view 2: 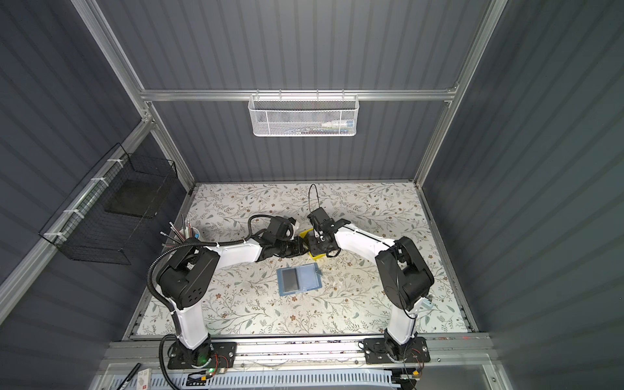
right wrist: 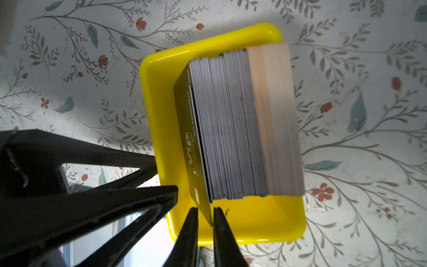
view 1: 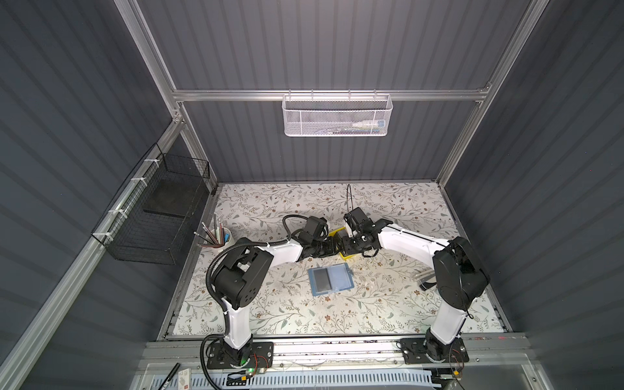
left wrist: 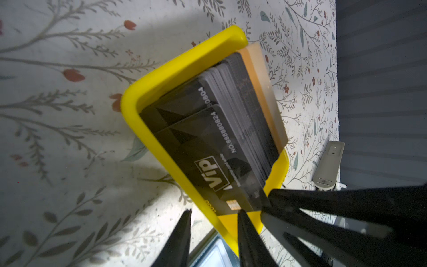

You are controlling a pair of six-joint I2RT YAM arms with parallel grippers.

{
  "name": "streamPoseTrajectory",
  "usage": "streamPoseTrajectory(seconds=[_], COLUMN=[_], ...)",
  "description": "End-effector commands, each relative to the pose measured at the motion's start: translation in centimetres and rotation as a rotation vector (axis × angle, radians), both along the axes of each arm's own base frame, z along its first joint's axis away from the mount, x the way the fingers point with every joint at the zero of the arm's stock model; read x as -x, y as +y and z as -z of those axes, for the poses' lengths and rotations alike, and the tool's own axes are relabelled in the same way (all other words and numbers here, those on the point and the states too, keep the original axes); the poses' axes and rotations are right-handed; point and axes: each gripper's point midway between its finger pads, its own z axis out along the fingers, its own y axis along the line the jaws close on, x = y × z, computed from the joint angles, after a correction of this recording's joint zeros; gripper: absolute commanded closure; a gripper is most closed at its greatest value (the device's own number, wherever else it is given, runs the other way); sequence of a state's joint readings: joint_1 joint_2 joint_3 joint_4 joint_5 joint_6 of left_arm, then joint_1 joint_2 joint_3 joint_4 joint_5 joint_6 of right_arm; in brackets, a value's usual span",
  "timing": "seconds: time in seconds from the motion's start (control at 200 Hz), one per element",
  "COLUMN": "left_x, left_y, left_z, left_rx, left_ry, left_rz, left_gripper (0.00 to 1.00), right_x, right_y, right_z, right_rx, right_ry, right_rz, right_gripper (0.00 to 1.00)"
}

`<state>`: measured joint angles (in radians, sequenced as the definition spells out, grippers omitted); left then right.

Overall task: Insert credit cards into a card holder
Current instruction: Pick up the credit card from the storage box.

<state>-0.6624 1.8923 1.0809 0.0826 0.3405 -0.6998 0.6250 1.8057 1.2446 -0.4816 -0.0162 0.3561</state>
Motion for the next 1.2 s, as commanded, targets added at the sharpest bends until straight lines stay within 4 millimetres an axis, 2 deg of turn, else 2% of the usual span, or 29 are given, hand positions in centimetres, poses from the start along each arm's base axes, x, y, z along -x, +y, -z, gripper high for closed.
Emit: streamPoseTrajectory(seconds=[0.0, 0.23, 0.615, 0.77, 1.196], left_x=[-0.2, -0.1, 0.3, 0.3, 2.4], left_y=[-0.6, -0.5, -0.2, 0.6, 2.6], left_z=[0.3, 0.1, -1.7, -2.0, -3.8], left_rx=[-0.005, 0.000, 0.017, 0.002, 0.048], left_ry=[-0.004, -0.006, -0.029, -0.051, -0.085], left_rz=[0.018, 0.015, 0.008, -0.022, -0.053], left_gripper=[0.65, 0.65, 0.65, 0.65, 0.65], right_x=[-0.2, -0.2, 0.3, 0.6, -0.1], right_y=[0.1, 0.2, 0.3, 0.6, 1.3], right_z=[0.2, 0.2, -0.4, -0.5, -0.2], right_rx=[0.003, 0.001, 0.029, 0.058, 0.081], right_ry=[0.008, 0.009, -0.018, -0.032, -0.034], right_rz=[-0.002, -0.004, -0.020, -0.034, -0.057], right_gripper=[0.83, 0.85, 0.85, 0.85, 0.83])
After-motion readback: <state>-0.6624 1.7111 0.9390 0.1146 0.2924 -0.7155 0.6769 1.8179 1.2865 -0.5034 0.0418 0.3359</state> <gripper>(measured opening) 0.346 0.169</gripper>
